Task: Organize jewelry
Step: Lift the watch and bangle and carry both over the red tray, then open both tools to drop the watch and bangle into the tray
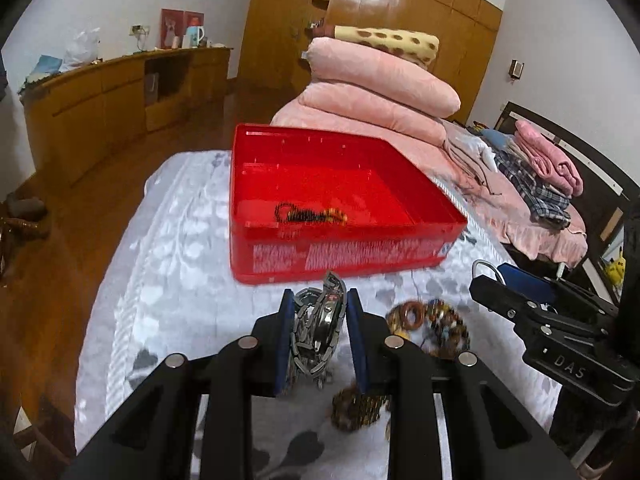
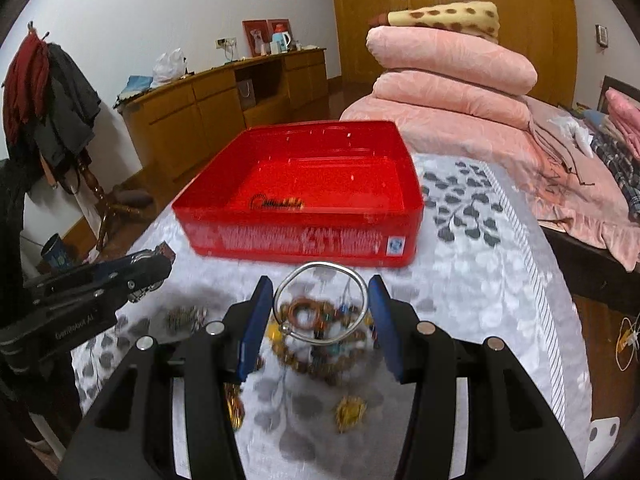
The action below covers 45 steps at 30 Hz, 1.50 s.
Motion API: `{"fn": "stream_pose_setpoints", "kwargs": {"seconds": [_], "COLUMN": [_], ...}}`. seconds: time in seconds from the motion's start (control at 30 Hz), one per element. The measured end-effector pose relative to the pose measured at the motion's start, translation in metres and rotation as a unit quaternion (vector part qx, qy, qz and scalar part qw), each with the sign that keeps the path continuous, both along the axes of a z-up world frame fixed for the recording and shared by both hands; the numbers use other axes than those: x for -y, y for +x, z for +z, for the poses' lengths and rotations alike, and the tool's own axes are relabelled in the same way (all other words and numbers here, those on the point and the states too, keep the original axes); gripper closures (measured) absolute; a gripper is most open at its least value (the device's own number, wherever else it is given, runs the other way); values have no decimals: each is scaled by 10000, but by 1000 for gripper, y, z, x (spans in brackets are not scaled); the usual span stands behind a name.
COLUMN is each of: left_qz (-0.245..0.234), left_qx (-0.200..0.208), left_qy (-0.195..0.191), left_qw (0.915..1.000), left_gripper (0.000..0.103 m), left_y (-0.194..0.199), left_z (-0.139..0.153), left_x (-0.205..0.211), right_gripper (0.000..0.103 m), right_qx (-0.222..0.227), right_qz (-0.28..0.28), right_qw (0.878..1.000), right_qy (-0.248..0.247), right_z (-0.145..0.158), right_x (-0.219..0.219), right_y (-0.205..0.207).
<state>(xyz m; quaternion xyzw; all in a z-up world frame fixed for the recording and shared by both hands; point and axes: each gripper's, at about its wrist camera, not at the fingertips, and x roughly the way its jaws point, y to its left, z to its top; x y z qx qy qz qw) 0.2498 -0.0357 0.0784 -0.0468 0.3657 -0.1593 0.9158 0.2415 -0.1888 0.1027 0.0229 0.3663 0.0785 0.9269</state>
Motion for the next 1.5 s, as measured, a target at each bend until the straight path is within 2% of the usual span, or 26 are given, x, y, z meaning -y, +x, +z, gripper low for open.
{"fn": "stream_pose_setpoints", "kwargs": {"seconds": [0.37,0.53,0.87,1.2,1.23,1.33,1.43,1.5], "left_qz": [73,98,190,303,317,377,405,436], "left_qx": [191,147,-13,-441,-436,-447,-300,-111], "left_qy": [53,60,200,348,400,418,266,252], "left_qw": [9998,9998,9996,9980,9977,9974,9984,9987], "left_gripper": [77,77,77,77,77,75,72,66], "left_y": [37,59,103,134,135,135,129,119], "left_z": [24,27,17,-15,-16,-14,-3,9], "left_x": [13,18,29,30,30,30,23,17], "right_gripper": [55,55,55,55,54,31,31,31], "right_qx": [5,-9,-135,-390,-404,-327,-197,-78], "right_qz": [-40,-30,12,-32,-35,-103,-123,-140], "right_qw": [10000,10000,9999,9992,9992,9994,9997,9999], "right_qy": [31,59,57,14,-1,-44,-32,-3], "right_z": [13,18,16,-1,-2,-3,2,8], "right_x": [3,2,-5,-5,-4,-3,0,4], "right_y": [42,63,106,138,140,141,133,126]}}
